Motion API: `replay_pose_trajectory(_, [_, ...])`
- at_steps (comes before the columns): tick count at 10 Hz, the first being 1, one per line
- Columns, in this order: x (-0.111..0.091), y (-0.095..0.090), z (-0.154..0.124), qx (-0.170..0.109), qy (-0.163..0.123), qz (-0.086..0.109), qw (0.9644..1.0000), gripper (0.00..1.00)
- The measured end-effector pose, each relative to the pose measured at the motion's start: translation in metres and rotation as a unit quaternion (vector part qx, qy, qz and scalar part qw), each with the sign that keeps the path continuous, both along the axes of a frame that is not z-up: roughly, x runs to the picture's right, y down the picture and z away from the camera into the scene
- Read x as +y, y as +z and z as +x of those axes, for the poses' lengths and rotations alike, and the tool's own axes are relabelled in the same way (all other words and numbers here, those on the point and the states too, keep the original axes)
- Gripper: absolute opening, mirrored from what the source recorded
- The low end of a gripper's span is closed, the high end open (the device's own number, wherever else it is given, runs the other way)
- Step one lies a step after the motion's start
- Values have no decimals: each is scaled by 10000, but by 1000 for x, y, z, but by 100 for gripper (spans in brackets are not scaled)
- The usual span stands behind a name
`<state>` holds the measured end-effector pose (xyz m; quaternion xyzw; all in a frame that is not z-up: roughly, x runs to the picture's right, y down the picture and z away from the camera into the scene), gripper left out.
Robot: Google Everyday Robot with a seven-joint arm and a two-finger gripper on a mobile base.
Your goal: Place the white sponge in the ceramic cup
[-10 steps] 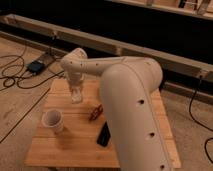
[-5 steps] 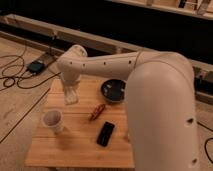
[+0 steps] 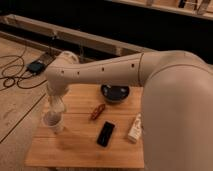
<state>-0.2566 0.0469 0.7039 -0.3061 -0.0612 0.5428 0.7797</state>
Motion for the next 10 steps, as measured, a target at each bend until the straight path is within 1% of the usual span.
replay_pose_trajectory(3, [14,-9,-20,-367,-10,23,9993,18])
replay_pose_trajectory(5, [20,-9,-29,-571,38,63,9983,18])
replay_pose_trajectory(6, [24,-5,-32,-654,52,66,9978,18])
replay_pose_trajectory(9, [30,9,-38,-772,4,116,9969,18])
replay_pose_trajectory(10, [30,15,-39,-800,-38,159,9967,22])
